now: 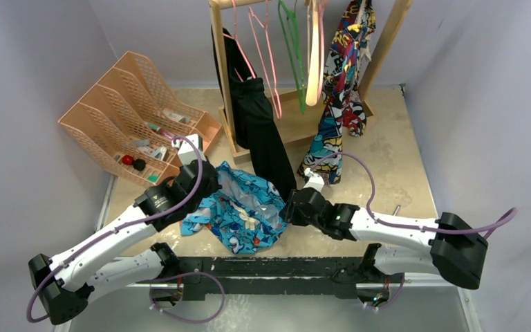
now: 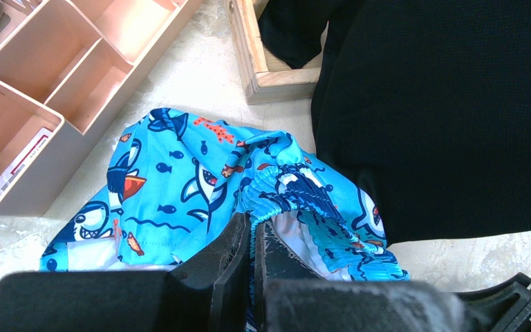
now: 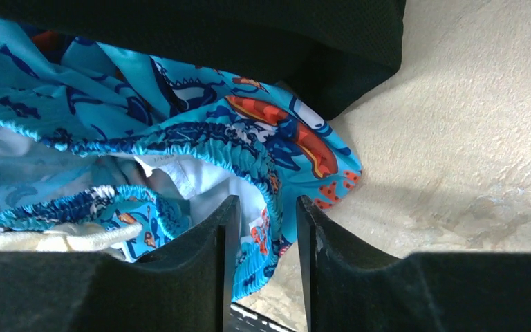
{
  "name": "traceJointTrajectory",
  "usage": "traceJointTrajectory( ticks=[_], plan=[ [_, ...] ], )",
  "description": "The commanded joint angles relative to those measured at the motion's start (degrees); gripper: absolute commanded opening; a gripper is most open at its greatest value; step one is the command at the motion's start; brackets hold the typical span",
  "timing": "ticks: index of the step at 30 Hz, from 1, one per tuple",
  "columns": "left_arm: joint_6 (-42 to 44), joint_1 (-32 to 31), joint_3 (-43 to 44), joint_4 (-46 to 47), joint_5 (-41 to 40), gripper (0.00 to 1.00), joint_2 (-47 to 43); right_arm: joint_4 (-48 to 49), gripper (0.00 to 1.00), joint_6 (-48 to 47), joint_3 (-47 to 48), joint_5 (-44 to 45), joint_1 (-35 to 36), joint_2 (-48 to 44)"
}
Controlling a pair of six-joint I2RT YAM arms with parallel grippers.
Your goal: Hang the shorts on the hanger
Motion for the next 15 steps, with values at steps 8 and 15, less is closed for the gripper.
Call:
traceJointTrajectory(
  ticks=[8,15],
  plan=[
    [-0.1,0.2,4.7,1.7,-1.9,0.00,-1.3,-7.3,0.00,-9.3,6.9,8.0,-0.7,-1.1],
    [5.3,0.2,18.4,-6.9,-3.0,0.00,0.3,-34.2,0.00,-13.3,27.4,13.1,-0.7,-14.7]
  ],
)
